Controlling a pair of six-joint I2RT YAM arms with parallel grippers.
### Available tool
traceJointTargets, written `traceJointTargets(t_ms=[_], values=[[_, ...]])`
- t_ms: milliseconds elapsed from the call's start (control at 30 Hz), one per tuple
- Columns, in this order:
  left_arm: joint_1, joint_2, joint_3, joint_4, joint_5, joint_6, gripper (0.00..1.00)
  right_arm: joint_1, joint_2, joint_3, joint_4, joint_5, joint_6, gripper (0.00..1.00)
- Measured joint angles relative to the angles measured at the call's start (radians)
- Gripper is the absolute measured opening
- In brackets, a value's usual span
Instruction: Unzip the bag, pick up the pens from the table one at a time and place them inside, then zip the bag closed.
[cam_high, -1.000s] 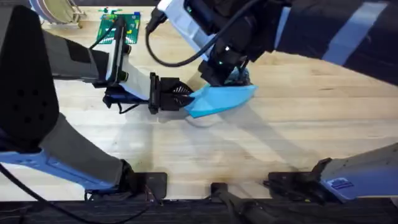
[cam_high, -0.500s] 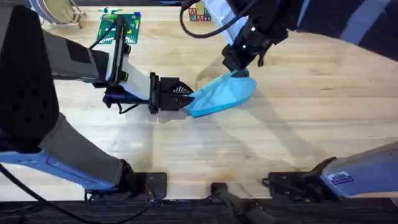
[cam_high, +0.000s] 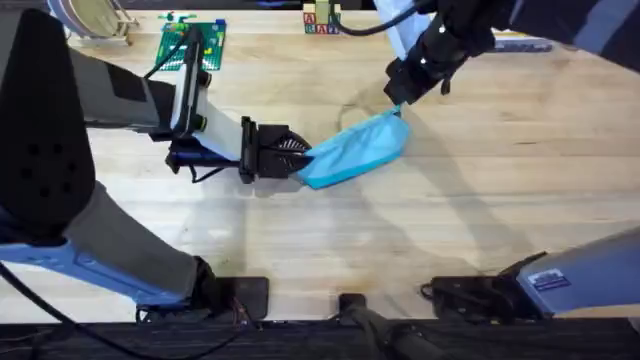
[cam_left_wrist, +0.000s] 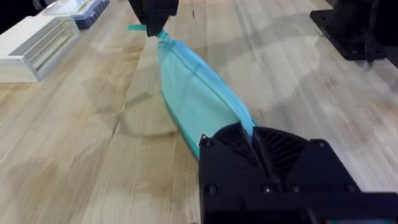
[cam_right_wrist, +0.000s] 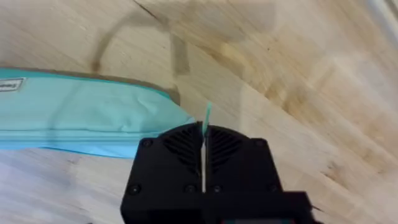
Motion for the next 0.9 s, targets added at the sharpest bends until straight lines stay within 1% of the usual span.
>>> traceJointTargets(t_ms=[233, 267, 733, 900], values=[[0.0, 0.0, 0.0, -0.001, 0.0, 0.0, 0.043, -0.052, 0.0, -0.093, 0.067, -0.011, -0.005, 0.033], [0.0, 0.0, 0.0, -0.001, 0.0, 0.0, 0.043, -0.109, 0.0, -0.126, 0.089, -0.026, -0.004, 0.033], [-0.006, 0.0, 0.0, 0.001, 0.002, 0.0, 0.043, -0.237, 0.0, -0.138, 0.112, -0.202, 0.002, 0.033], [-0.01, 0.0, 0.0, 0.004, 0.004, 0.0, 0.043, -0.251, 0.011, -0.14, 0.139, -0.223, 0.029, 0.033]])
